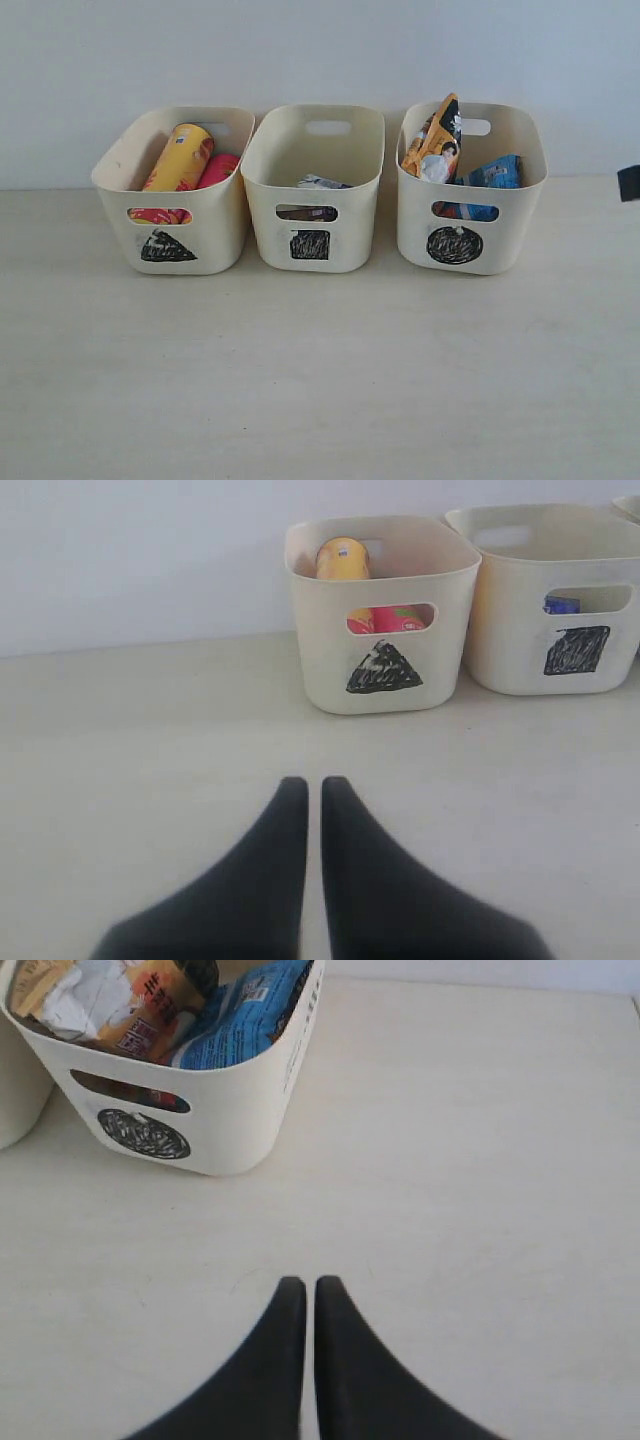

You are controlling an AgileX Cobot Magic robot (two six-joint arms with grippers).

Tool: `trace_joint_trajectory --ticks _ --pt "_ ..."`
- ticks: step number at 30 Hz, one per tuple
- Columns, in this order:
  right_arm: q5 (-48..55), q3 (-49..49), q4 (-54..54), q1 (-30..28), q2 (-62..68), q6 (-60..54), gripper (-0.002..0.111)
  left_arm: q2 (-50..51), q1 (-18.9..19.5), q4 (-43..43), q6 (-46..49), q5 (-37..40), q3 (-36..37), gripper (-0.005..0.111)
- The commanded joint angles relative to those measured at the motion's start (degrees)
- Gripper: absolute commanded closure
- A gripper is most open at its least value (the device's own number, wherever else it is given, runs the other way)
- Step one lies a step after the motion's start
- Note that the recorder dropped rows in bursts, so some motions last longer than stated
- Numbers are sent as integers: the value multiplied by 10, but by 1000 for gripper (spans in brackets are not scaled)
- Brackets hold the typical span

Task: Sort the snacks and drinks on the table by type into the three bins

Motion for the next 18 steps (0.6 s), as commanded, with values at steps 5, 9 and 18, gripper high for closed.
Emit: trace_joint_trajectory --ticks 5,9,18 --pt "-87 98 -8 -2 -155 48 108 -2 1 -4 -5 -1 2 103" --pt "-97 119 -8 -2 -215 48 108 -2 1 -4 -5 -2 2 103" --pt "-96 121 -6 -2 -282 48 108 -2 1 -4 -5 -2 2 103"
